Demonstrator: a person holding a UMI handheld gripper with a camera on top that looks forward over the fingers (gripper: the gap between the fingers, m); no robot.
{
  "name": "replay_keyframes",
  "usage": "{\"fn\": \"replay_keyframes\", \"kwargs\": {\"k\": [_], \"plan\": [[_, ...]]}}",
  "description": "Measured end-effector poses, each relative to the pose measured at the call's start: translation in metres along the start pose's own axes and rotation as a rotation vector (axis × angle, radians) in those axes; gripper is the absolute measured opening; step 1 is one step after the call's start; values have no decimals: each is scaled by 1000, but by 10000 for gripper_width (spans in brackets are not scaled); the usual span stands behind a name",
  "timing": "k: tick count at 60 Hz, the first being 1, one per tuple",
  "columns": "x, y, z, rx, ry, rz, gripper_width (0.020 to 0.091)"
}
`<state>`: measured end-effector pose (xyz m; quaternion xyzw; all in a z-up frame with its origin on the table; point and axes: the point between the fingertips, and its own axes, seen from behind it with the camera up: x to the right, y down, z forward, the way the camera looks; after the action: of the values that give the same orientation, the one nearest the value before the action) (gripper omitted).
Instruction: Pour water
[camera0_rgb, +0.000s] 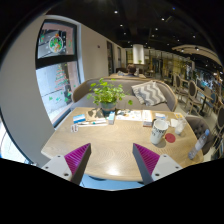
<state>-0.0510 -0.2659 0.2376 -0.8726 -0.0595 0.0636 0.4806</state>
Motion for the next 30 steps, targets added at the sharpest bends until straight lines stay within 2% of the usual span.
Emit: {"fn": "replay_keyframes", "kwargs": {"k": [16, 30], "plan": [[51, 16, -9, -37, 82, 24, 856], [140, 47, -30, -30, 125, 50, 860]]}}
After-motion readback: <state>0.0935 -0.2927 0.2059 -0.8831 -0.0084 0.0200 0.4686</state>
